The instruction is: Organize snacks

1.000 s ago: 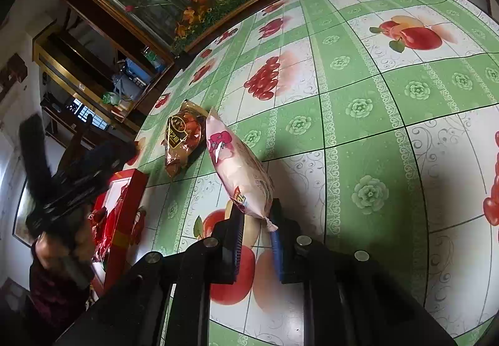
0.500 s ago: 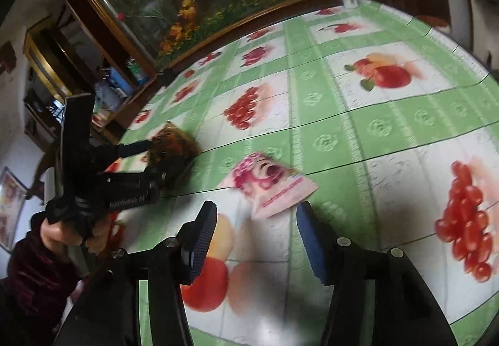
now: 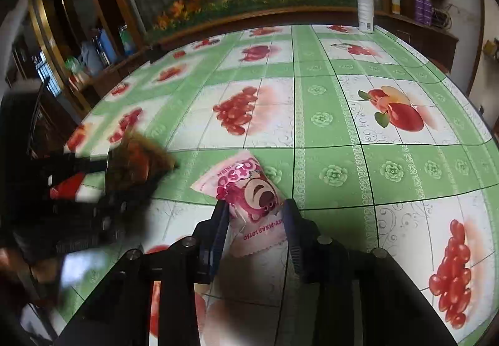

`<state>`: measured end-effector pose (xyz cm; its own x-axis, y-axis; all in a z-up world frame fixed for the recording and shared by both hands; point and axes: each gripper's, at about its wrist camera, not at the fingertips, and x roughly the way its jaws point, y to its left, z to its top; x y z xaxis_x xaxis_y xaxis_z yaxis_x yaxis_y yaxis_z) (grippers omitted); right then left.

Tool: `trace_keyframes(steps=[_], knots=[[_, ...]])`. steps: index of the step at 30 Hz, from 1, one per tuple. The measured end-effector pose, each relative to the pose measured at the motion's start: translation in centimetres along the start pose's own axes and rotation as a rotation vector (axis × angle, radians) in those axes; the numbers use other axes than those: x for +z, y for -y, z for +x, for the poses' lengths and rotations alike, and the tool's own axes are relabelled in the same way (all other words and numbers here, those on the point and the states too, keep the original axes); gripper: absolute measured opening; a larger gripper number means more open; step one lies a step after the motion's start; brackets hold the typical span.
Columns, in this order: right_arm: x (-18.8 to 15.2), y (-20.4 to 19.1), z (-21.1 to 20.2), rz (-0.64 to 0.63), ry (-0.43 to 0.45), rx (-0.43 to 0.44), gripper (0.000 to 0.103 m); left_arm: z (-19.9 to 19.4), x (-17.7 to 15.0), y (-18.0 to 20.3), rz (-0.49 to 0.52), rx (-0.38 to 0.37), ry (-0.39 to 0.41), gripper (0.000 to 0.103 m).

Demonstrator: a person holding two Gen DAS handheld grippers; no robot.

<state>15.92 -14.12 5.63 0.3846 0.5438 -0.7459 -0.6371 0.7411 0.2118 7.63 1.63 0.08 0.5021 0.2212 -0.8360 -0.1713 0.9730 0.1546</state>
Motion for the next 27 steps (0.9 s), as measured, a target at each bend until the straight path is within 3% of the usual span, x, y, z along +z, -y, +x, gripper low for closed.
trace_keyframes(steps=[6, 9, 12, 27], knots=[[-1.3, -0.2, -0.8, 0.061, -0.034, 0.048, 0.032, -3.1, -4.7, 0.4, -0.032, 0.026, -0.004, 0.058], [-2.1, -1.1, -1.4, 0.097, -0.077, 0.089, 0.019, -4.4, -6.6, 0.4, -0.042, 0.038, 0.002, 0.058], [-3.4, -2.7, -1.9, 0.079, -0.098, 0.098, 0.017, -5.2, -8.0, 0.2, -0.050, 0.051, 0.012, 0.058], [-6.7, -5.9, -5.2, 0.085, -0.118, 0.142, 0.014, -7.0, -10.9, -0.7, -0.106, 0.037, 0.031, 0.058]])
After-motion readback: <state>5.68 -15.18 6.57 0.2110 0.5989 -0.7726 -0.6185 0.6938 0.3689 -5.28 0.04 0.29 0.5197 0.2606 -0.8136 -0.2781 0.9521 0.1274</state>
